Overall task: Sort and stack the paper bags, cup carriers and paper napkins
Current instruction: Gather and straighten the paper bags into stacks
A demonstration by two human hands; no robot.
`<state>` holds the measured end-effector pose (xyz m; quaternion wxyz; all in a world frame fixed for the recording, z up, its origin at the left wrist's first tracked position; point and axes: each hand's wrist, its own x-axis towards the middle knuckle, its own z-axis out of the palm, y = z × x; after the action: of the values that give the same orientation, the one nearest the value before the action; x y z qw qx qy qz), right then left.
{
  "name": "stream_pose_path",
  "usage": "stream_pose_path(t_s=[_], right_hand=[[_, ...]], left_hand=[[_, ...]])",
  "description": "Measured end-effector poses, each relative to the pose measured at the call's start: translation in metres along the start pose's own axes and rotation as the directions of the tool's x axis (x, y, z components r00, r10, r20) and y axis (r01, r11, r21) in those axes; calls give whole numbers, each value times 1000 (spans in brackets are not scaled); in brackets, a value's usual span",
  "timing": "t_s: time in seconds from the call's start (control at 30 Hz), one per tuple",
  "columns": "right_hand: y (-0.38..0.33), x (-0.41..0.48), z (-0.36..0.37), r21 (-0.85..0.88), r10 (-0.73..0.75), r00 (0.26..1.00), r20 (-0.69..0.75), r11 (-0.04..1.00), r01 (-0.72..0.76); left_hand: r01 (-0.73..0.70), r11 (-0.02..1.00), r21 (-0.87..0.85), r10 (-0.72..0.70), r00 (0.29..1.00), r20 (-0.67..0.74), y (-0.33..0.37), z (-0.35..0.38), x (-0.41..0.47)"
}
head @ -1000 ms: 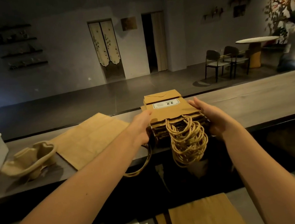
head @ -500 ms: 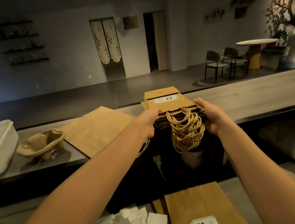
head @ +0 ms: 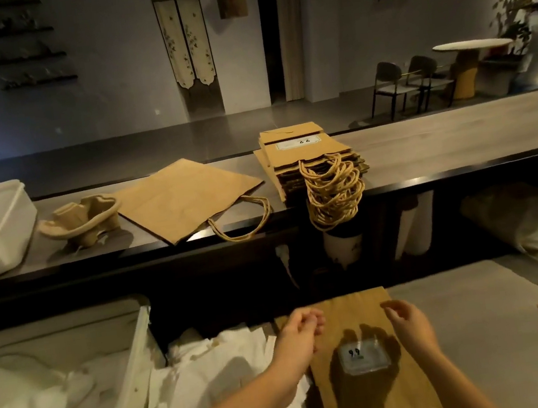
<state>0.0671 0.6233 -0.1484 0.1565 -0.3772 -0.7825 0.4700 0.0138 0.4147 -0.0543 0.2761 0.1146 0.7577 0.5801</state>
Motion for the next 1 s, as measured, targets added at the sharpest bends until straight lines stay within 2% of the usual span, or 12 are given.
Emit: stream_pose_path(t_s=[0.07, 0.13, 0.27, 0.37, 0.6, 0.73, 0.93, 1.0], right_hand=[[24, -3, 4, -224, 43, 997, 59, 974, -29], [35, -8, 4, -434, 82, 988, 131, 901, -17], [34, -19, -1, -490, 176, 974, 144, 868, -84], [34, -24, -6, -531, 180, 975, 130, 843, -85], [32, -12, -6, -451, 350, 926, 139, 855, -255], [28, -10, -8, -346, 353, 920, 168, 895, -280], [20, -2, -7, -193, 449, 860, 242, 891, -411], [18, 0, -6, -184, 441, 864, 242, 895, -405]], left_hand=[[146, 988, 47, -146, 989, -7, -31, 4, 6], [255, 966, 37, -256, 966, 27, -46, 6, 4], [398, 917, -29, -396, 917, 54, -59, 5, 1], [432, 901, -40, -431, 902, 34, -72, 6, 7], [484, 873, -62, -480, 874, 70, -86, 16, 10], [514, 848, -129, -511, 858, 61, -92, 13, 15], [526, 844, -104, -521, 850, 75, -96, 11, 16], [518, 848, -110, -514, 855, 70, -93, 10, 13]])
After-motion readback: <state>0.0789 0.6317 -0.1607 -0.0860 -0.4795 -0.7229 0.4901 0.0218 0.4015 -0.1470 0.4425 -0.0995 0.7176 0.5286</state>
